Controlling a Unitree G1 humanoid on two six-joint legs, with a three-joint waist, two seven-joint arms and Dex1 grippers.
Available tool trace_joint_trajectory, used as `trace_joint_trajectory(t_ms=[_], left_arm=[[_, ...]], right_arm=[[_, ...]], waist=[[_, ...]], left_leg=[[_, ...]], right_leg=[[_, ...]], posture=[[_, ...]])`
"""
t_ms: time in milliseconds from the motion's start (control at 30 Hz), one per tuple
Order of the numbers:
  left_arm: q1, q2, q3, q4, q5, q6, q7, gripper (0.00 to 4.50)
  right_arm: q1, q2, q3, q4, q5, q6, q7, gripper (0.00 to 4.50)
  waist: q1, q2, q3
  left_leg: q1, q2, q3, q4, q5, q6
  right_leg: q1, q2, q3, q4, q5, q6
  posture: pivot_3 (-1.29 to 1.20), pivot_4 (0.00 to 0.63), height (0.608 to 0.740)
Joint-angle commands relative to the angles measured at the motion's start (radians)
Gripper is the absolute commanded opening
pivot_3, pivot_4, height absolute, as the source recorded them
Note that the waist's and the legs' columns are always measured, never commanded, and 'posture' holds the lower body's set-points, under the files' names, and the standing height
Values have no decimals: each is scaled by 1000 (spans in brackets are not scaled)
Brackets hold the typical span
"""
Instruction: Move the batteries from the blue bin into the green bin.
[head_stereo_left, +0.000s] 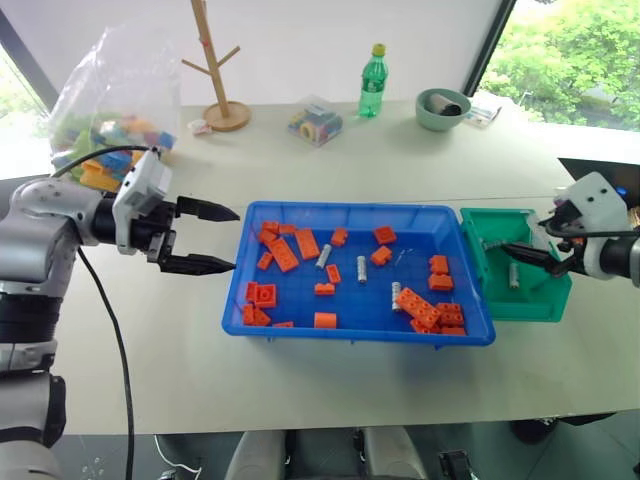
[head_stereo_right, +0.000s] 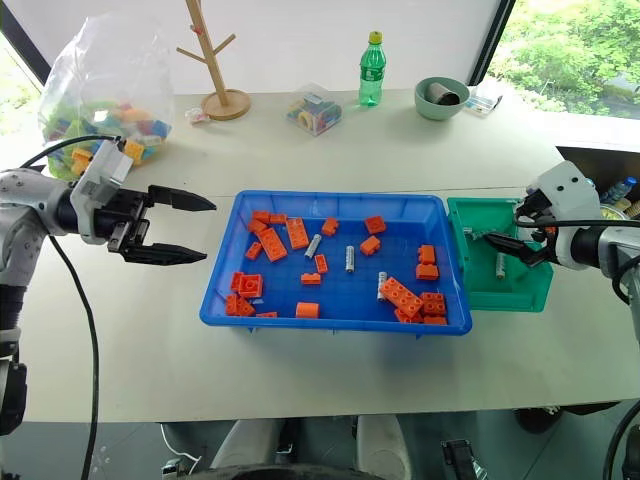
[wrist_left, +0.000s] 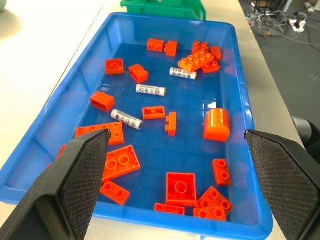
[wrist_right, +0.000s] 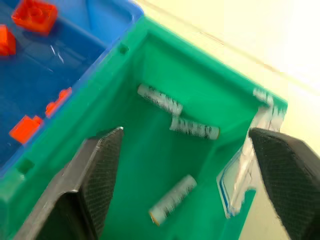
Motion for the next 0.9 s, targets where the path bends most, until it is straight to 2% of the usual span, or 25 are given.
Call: trace_joint_trajectory(t_ms=[33,167,267,367,467,667,833,900], left_arm=[[-23,3,11,-4,1,-14,-4,4500],[-38,-5,1,8,7,-17,-5,4500],[-52,-16,-2,12,11,-16,-1,4500],[-53,-19,3,4,9,-12,4,4500],[-42,-18,13,-12,3,-6,12,4500],[13,-3,48,-67,-18,14,43,4500],[44,11,68,-107,-34,35,69,4500],[51,16,75,-114,-37,40,76,4500]], right_arm=[[-102,47,0,-85,86,-12,12,3952],[-267,144,168,-94,97,-153,91,3952],[-408,211,357,4,9,-302,185,3952],[-490,252,544,105,-110,-539,334,3952],[-563,314,654,261,-196,-705,420,3952],[-712,474,790,696,-422,-1070,381,3952],[-822,569,844,984,-574,-1354,285,3952],[-849,602,845,1052,-588,-1422,294,3952]], waist=[[-4,0,0],[-6,0,0],[-7,0,0],[0,0,0],[0,-1,1],[-7,-1,1],[-23,-1,1],[-28,-1,1]], left_leg=[[0,0,0,0,0,0],[0,1,0,0,0,0],[0,1,0,0,0,0],[0,0,0,1,0,0],[-1,-1,0,1,0,0],[-1,-1,0,1,0,-1],[-1,-1,0,0,2,-4],[-1,-1,0,0,2,-4]], right_leg=[[0,0,0,0,0,0],[0,1,0,0,0,0],[0,1,0,0,0,0],[0,2,-1,0,0,0],[0,2,-1,-1,0,0],[-1,2,-1,1,0,1],[-2,2,-1,2,0,0],[-2,2,-1,2,0,0]], posture=[[0,150,727],[0,150,727],[0,150,727],[0,150,727],[0,150,727],[0,150,727],[0,150,727],[0,150,727]])
